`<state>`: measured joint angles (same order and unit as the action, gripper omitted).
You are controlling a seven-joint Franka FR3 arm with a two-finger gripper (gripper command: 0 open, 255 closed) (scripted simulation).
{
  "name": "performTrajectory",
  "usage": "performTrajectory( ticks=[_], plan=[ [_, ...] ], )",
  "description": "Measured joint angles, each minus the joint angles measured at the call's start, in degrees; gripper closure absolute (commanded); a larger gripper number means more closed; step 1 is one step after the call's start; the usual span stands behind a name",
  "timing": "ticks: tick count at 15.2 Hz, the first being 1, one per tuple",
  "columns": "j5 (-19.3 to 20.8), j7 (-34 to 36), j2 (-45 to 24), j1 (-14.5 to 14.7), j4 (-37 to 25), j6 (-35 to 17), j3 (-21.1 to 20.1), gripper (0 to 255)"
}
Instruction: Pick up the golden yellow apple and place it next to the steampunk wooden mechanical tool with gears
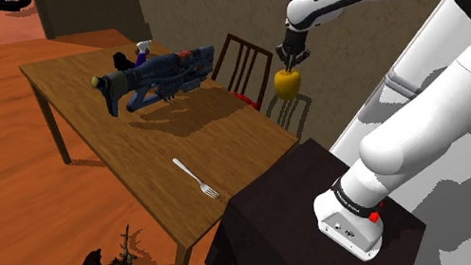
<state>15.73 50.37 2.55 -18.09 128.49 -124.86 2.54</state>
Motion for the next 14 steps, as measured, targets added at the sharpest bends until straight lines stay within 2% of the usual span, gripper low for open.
performTrajectory(
  ticks=[14],
  plan=[
    [-1.44, -2.65, 4.01, 0.27, -6.83, 10.61, -0.23, 255]
  ],
)
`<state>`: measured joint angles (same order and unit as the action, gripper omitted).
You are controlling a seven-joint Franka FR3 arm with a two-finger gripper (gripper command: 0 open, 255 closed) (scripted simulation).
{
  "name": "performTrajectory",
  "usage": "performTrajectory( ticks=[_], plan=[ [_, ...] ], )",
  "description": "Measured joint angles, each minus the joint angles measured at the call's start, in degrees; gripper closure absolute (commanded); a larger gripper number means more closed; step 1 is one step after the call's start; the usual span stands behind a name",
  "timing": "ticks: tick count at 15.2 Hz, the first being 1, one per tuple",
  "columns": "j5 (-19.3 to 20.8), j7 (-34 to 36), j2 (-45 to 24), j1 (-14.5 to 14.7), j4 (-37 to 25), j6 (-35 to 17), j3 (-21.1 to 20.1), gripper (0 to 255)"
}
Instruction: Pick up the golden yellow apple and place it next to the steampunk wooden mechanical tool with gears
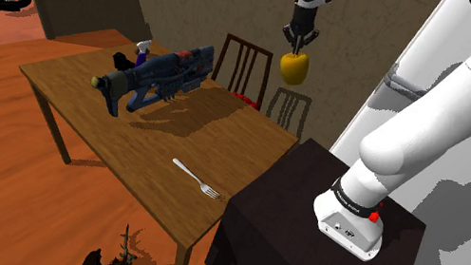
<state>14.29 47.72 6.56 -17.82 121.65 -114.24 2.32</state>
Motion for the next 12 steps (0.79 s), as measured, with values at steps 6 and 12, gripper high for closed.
performTrajectory(
  ticks=[6, 12],
  plan=[
    [-0.53, 0.95, 0.61, 0.90, -2.79, 3.75, -1.11, 255],
    [-1.37, 8.15, -1.97, 4.45, -6.18, 6.20, -5.47, 255]
  ],
)
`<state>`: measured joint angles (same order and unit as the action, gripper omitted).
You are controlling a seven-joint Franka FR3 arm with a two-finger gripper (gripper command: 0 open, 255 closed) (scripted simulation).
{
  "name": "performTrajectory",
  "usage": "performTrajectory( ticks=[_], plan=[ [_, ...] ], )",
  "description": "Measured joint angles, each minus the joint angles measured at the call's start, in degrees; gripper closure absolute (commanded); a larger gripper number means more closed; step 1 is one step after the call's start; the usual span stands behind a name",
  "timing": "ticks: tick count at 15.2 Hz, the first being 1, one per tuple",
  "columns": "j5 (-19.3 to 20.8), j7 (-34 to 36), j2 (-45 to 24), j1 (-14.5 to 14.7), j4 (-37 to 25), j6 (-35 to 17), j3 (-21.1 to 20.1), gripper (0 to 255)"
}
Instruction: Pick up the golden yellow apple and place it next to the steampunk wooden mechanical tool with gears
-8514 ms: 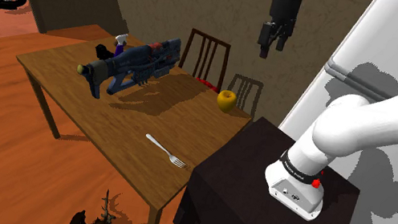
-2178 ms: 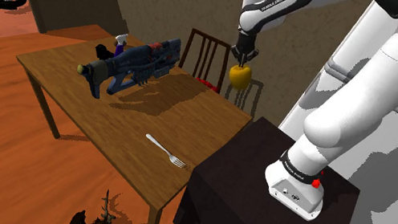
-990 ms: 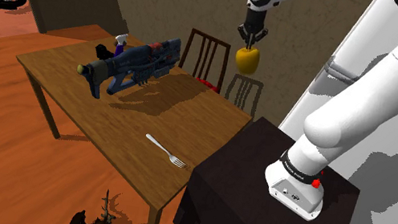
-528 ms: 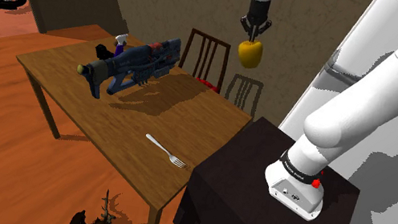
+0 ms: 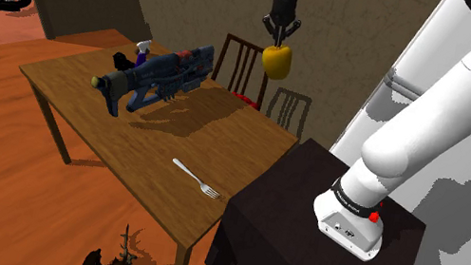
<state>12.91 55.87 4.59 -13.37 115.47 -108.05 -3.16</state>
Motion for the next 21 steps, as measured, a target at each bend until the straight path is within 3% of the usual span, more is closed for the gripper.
performTrajectory(
  ticks=[8, 21],
  plan=[
    [-0.49, 10.19, -5.78, 5.19, -7.17, 3.68, -5.65, 255],
    [1.69, 24.04, -21.73, 14.49, -28.36, 12.28, -11.71, 255]
  ],
)
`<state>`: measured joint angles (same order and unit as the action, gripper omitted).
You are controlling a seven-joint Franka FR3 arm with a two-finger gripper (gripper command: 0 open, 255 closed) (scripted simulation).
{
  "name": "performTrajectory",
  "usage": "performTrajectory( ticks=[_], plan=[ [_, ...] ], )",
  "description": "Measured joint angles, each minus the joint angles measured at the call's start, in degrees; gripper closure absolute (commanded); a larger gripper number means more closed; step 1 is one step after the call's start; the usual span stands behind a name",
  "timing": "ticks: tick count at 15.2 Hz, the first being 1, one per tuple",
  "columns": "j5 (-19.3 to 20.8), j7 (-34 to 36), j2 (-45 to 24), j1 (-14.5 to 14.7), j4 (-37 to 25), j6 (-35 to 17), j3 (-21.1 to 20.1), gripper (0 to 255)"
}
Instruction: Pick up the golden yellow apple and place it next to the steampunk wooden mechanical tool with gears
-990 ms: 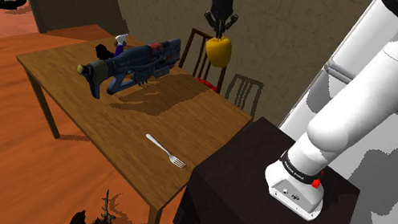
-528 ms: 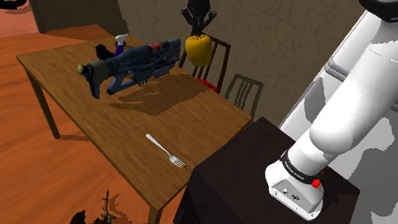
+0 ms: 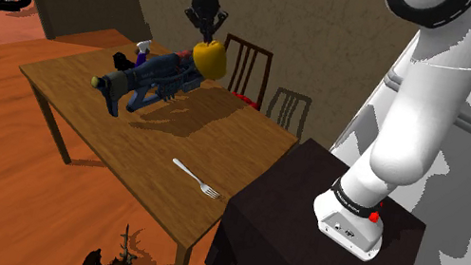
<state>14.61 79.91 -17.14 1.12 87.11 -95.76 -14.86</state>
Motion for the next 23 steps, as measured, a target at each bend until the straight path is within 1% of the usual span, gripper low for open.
performTrajectory(
  ticks=[3, 23],
  plan=[
    [0.24, 0.85, -0.93, 0.35, 0.59, -1.33, -0.09, 255],
    [2.05, 3.93, -4.66, 0.13, 10.72, -14.74, 0.53, 255]
  ],
)
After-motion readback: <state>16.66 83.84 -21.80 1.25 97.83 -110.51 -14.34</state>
